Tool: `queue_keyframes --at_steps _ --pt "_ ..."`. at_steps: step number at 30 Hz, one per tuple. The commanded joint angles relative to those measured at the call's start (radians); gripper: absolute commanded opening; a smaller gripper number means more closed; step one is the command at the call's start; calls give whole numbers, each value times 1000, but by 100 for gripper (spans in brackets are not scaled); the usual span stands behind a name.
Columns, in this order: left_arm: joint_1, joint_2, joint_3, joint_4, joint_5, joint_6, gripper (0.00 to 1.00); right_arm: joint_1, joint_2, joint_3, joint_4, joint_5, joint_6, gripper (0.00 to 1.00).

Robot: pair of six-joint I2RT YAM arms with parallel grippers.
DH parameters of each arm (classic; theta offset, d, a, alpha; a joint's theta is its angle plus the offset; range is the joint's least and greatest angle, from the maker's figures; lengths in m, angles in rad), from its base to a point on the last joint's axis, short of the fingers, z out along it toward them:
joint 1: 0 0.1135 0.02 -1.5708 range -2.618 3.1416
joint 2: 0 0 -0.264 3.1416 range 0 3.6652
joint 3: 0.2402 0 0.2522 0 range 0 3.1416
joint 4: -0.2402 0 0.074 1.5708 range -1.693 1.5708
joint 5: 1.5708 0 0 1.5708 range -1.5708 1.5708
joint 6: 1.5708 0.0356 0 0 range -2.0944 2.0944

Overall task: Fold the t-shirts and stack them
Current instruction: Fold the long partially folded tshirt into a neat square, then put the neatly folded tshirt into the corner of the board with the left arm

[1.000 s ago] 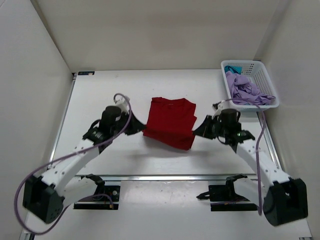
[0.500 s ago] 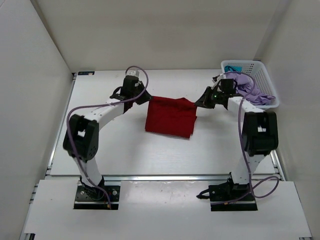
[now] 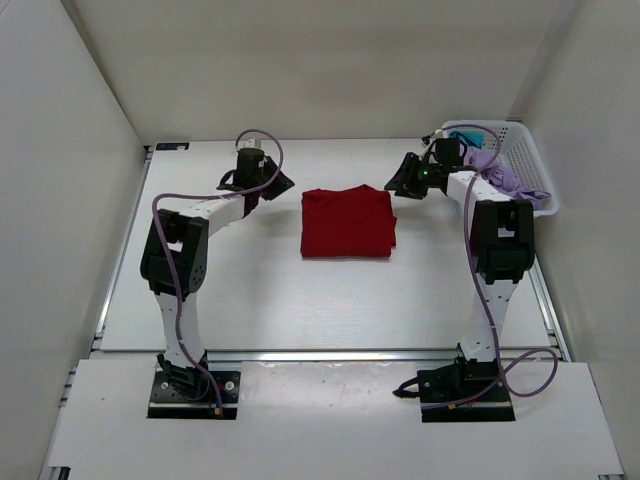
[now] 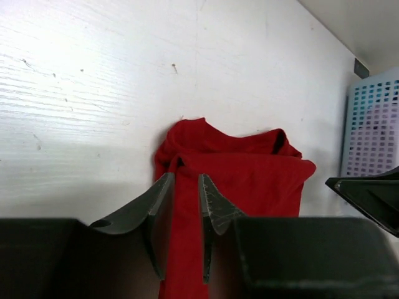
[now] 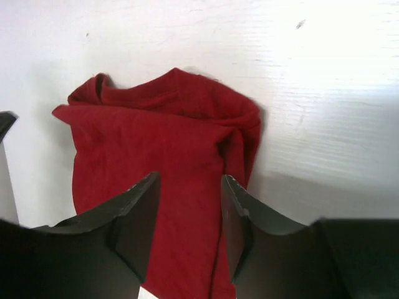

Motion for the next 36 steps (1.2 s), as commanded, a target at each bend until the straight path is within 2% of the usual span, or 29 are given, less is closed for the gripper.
queue_keyframes --at_steps 1,2,3,4,5,6,7,9,12,14,19,21,25,26,28,30,31,34,36 --pt "-32 -121 -32 50 -6 27 33 28 -117 -39 10 89 -20 43" --pt "-51 -142 -58 59 -3 34 33 37 -172 -98 36 114 -15 43" --pt "-80 -168 -120 105 2 36 33 51 -223 -142 87 117 8 36" --pt "-94 -175 -156 119 13 34 34 60 -246 -219 119 114 11 23" --pt "-114 -179 -168 119 34 47 35 78 -286 -297 172 83 31 17" --pt "-124 -178 -202 107 33 42 34 95 -314 -366 215 56 54 5" --pt "-132 -181 -234 112 37 50 36 103 -335 -398 236 48 55 0" --pt "-135 -201 -305 136 37 50 40 130 -357 -498 332 42 81 0" --pt "-96 -234 -410 197 49 18 46 130 -308 -512 316 20 75 0" --pt "-82 -254 -457 214 46 13 54 133 -291 -534 311 17 72 0" --pt "-79 -187 -436 167 60 62 66 120 -297 -612 365 11 86 0" --pt "-74 -152 -426 196 124 50 69 121 -305 -597 345 14 80 1" --pt "-51 -83 -434 300 230 -24 72 130 -361 -597 326 5 63 28" --pt "-48 -75 -440 329 234 -33 72 132 -381 -598 326 12 62 32" --pt "-45 -51 -437 343 223 -41 72 136 -407 -606 322 16 54 33" --pt "-49 -11 -388 304 220 -30 66 140 -430 -626 319 8 58 34" --pt "-58 20 -358 287 215 -24 56 143 -447 -629 325 -1 61 34" --pt "-74 90 -252 233 200 -1 36 155 -516 -666 349 -3 78 33" --pt "-92 135 -170 202 194 5 18 172 -568 -692 355 3 84 34"
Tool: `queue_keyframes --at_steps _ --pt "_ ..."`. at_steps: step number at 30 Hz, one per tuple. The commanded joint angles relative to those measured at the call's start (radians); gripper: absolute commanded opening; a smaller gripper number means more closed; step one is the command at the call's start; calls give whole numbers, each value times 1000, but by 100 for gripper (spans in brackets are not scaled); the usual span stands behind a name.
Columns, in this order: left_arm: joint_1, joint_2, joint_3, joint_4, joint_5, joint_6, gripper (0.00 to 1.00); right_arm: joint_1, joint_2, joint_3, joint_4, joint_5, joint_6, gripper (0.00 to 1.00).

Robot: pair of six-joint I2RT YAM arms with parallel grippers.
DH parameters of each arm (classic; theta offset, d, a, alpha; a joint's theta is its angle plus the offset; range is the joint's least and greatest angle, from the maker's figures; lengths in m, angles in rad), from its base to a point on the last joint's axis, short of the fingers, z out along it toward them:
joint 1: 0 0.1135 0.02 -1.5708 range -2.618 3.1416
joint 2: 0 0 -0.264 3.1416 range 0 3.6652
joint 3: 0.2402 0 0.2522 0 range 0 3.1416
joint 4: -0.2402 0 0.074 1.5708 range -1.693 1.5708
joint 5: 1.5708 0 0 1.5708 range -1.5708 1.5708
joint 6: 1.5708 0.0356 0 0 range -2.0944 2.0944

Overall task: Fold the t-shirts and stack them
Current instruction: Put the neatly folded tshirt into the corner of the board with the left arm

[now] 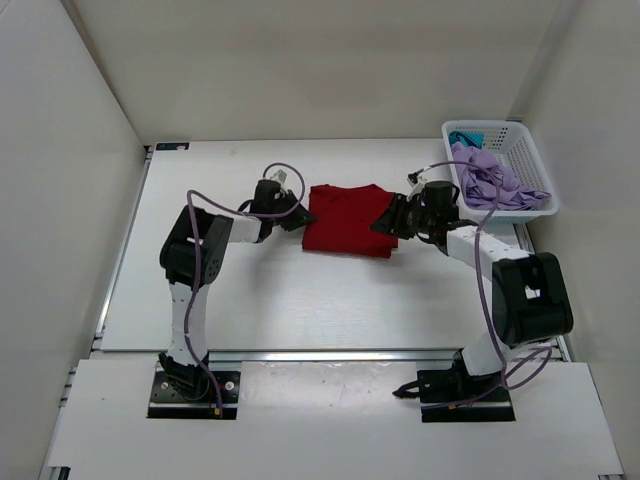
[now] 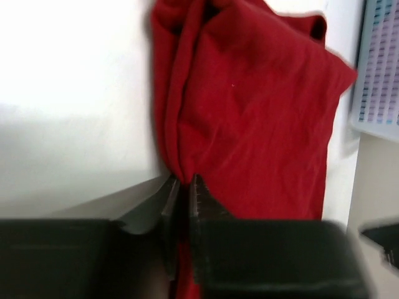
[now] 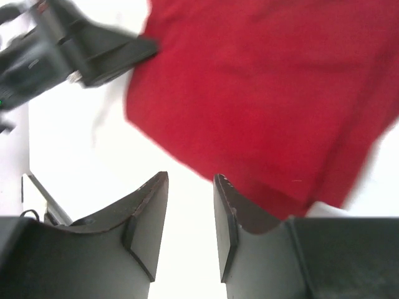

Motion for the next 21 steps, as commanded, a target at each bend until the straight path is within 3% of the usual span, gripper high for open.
queue_keyframes --at_steps 1,3,8,12,16,21 --pt "-32 59 95 -99 -24 23 13 26 -93 -45 46 9 12 33" --pt "-37 80 170 -116 -48 11 0 75 -162 -114 69 42 18 33" --pt "28 114 391 -212 -53 15 0 125 -294 -261 89 47 26 35" --pt "200 94 520 -318 -51 34 0 117 -389 -353 57 50 17 35" --pt "461 -25 404 -248 -25 -29 0 163 -453 -387 29 112 -14 35" --pt "641 -165 134 -110 -67 -101 0 169 -430 -395 53 46 -6 35"
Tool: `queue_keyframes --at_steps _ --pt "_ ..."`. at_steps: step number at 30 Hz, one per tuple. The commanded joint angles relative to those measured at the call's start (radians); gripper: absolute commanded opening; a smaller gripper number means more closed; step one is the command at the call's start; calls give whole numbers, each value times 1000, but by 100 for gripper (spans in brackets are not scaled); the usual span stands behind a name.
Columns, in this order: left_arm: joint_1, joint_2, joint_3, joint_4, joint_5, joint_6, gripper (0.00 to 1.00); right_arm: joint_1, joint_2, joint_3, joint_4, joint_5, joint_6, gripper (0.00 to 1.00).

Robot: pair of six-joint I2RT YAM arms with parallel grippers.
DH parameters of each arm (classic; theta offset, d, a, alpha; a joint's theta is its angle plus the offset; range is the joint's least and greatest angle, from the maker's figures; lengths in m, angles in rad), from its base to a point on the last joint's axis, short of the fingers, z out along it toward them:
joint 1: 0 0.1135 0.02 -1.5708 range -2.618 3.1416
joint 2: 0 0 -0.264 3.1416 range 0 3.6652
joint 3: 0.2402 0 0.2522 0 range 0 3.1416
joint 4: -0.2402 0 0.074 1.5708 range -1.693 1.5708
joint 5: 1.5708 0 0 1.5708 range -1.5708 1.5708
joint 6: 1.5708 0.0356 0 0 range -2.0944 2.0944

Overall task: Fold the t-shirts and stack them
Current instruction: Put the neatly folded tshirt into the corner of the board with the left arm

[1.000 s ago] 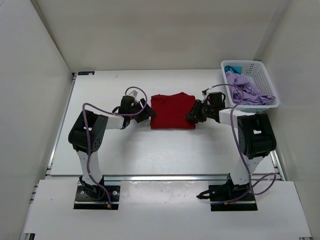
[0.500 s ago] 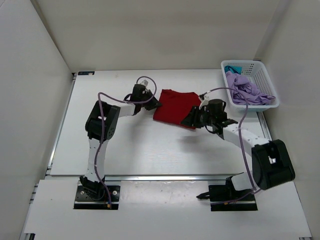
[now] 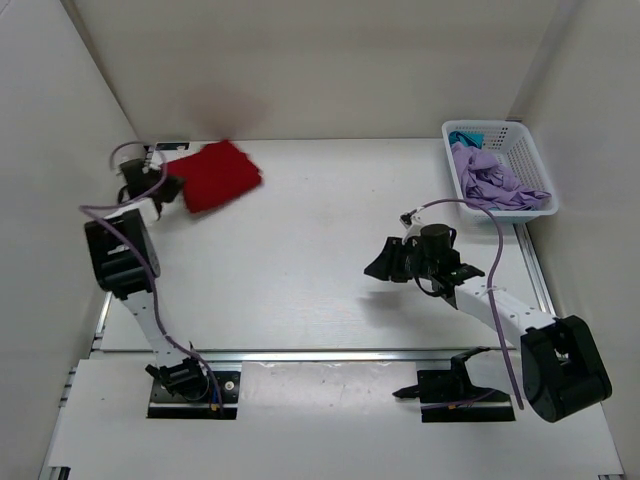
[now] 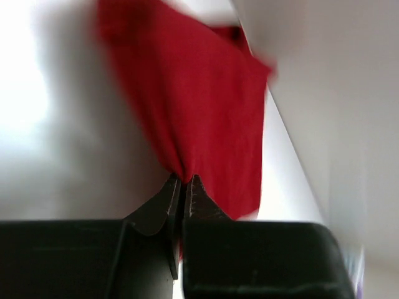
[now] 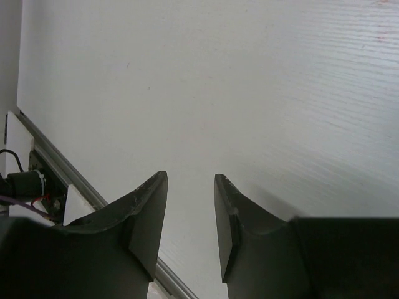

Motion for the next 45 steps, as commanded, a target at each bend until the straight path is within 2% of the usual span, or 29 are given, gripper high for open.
queue_keyframes --at_steps 1,6,10,15,17,19,22,26,33,36,41,42,43,44,45 --pt "69 -131 -116 83 -35 -51 0 14 3 3 41 -28 -20 35" --pt "104 -59 -102 68 -23 -71 1 40 -23 14 10 -35 -21 35" --pt "121 33 -10 19 15 -89 1 35 -92 0 -21 -18 -24 35" --pt "136 46 -36 42 0 -85 4 15 -101 0 -25 -28 -21 34" --pt "132 90 58 -43 1 -29 3 25 -92 9 -33 -22 -23 34" --pt "91 220 350 -312 18 73 0 40 -84 21 -37 -9 -21 33" --pt "22 314 571 -502 20 200 0 46 -66 18 -39 8 -12 34" --pt "-6 309 505 -480 35 240 0 34 -43 10 -2 -7 6 34" --pt "130 302 516 -553 40 253 0 51 34 67 -4 -18 -20 34" --pt "150 332 557 -544 38 222 10 54 73 92 -2 -30 -21 33" --pt "143 429 713 -599 47 182 14 71 48 80 -25 -12 -30 34" --pt "139 431 715 -604 52 171 22 66 34 71 -18 -7 -32 35" --pt "135 422 699 -587 52 173 33 65 31 66 -19 1 -32 37" --pt "130 387 645 -569 40 185 39 58 25 57 -16 2 -26 37" --pt "133 335 567 -520 20 182 49 54 23 55 -16 -2 -29 41"
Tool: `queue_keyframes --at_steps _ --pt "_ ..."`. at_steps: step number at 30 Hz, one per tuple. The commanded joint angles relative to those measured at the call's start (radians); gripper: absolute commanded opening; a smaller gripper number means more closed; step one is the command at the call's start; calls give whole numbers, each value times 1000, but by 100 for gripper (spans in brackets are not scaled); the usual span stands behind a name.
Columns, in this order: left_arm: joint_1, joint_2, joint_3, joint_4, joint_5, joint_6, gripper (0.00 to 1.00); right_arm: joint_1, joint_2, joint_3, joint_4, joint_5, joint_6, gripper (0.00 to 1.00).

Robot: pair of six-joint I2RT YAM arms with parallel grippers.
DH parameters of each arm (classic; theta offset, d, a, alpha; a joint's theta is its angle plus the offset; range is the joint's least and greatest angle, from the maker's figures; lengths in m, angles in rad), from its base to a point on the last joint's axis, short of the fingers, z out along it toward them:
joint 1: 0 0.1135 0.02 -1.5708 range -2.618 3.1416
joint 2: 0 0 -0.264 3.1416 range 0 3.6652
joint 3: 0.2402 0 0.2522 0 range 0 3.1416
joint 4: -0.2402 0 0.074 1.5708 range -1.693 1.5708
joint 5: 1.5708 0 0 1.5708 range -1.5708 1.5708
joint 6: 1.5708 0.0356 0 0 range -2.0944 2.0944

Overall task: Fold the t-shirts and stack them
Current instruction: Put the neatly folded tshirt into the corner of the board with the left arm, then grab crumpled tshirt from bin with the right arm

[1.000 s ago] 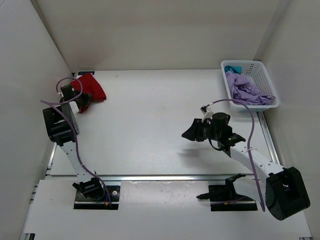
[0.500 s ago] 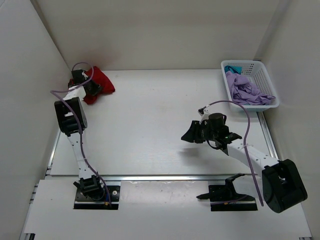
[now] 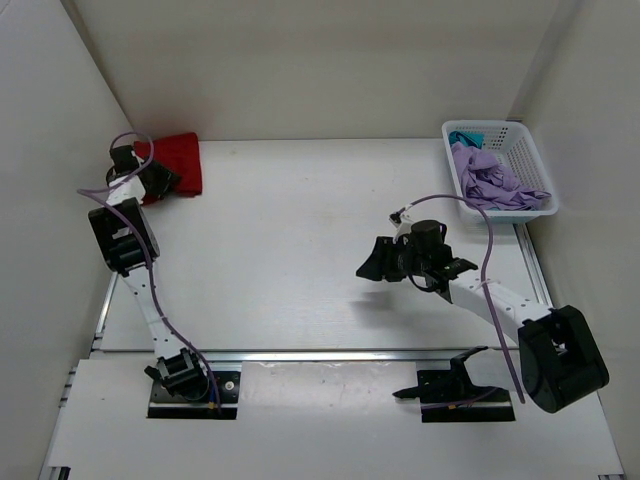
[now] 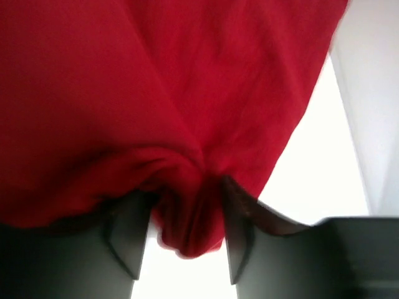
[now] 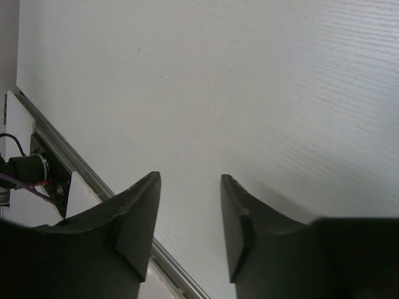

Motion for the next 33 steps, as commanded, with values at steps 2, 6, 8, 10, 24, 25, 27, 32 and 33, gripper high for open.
queue_keyframes --at_steps 2,6,8,10,24,25,27,32,33 --pt "-34 -177 -229 89 -68 -14 68 -14 -29 -3 34 5 -16 46" --pt "-14 -352 -475 215 -114 -50 99 -3 -32 15 44 4 -21 57" --pt "-14 -459 -620 290 -115 -79 99 0 -35 40 50 16 -5 57" --pt "-39 -544 -732 357 -135 -102 99 -6 -31 63 49 25 -7 53" --pt "-356 -1130 -1294 608 -174 -186 51 -317 128 415 -66 279 -31 2" --pt "-402 -1161 -1323 622 -177 -177 50 -343 145 446 -81 300 -33 2" --pt "-573 -1251 -1381 625 -227 -130 51 -466 233 558 -139 295 -42 2" --pt "-904 -1351 -1492 619 -282 -18 57 -578 470 796 -229 310 -97 25" --pt "-950 -1354 -1503 622 -252 -2 60 -583 494 840 -230 294 -114 29"
